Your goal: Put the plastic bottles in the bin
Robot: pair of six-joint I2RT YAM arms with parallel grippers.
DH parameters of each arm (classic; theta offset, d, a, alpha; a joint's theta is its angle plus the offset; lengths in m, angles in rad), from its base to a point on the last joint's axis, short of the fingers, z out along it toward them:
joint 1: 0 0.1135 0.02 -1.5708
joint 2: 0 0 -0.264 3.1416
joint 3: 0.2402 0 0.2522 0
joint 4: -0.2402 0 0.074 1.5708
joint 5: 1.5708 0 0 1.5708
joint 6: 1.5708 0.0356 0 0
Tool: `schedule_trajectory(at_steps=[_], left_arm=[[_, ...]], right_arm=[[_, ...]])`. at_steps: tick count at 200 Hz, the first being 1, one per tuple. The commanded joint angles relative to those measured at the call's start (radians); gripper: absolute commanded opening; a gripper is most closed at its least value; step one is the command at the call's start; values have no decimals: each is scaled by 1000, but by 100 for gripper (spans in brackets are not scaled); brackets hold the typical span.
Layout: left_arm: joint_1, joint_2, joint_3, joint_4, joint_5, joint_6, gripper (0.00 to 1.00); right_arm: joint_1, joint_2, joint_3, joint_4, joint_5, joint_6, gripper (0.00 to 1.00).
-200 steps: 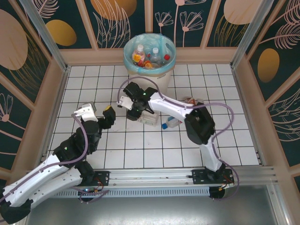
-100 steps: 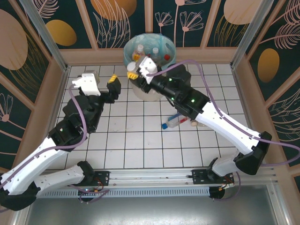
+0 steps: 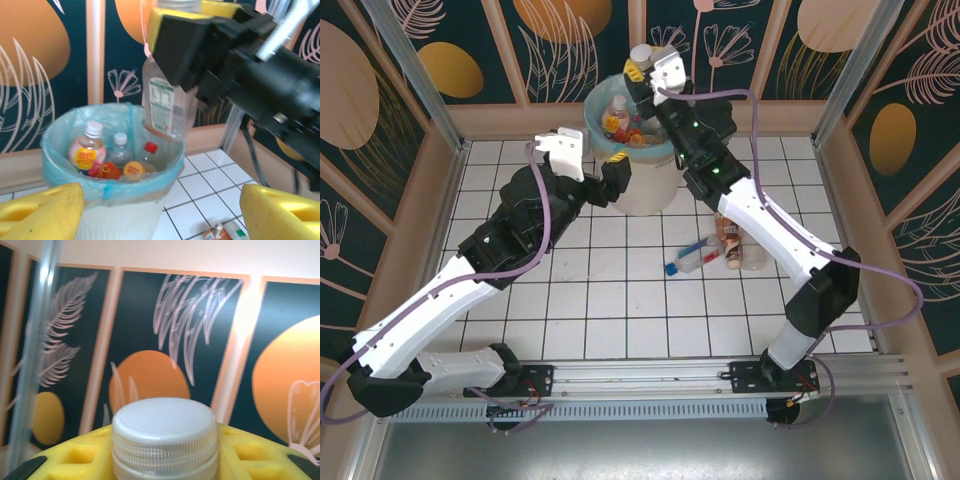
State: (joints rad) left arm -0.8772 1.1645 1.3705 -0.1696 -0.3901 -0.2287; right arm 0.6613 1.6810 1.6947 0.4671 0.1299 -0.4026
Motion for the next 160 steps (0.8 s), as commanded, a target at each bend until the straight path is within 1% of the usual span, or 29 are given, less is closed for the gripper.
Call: schedule_trajectory(at_steps=[1, 26, 35, 46, 82, 89, 100, 104, 110, 132, 142, 160], left_arm=[[0, -4, 20, -37, 61, -72, 82], [1, 12, 19, -95, 71, -114, 82], [0, 7, -1, -90, 78, -122, 82], [0, -1, -34, -73, 86, -133, 83], [0, -30, -101, -53, 88, -158, 83], [0, -37, -112, -49, 81, -158, 83], [1, -50, -131, -40, 76, -157, 84], [2, -54, -138, -36, 75, -155, 86], [0, -61, -148, -33, 74, -153, 87], [2, -79, -172, -35, 48, -149, 87], [2, -88, -178, -39, 35, -149, 88], [3, -107, -189, -39, 18, -149, 88]], right_arm=[[-44, 48, 64, 64, 58, 5, 22], [-81, 113, 101, -11, 86, 8, 22], [-94, 126, 71, 22, 83, 19, 23], [-108, 147, 39, 48, 49, 36, 25], [-109, 228, 85, -61, 32, 56, 32], [-109, 238, 84, -66, 29, 57, 35], [-109, 254, 84, -68, 29, 60, 44], [-109, 262, 86, -69, 29, 60, 47], [-108, 274, 94, -76, 34, 60, 52], [-109, 321, 154, -141, 58, 62, 64], [-108, 334, 177, -163, 65, 72, 66], [-109, 342, 204, -183, 49, 88, 67]])
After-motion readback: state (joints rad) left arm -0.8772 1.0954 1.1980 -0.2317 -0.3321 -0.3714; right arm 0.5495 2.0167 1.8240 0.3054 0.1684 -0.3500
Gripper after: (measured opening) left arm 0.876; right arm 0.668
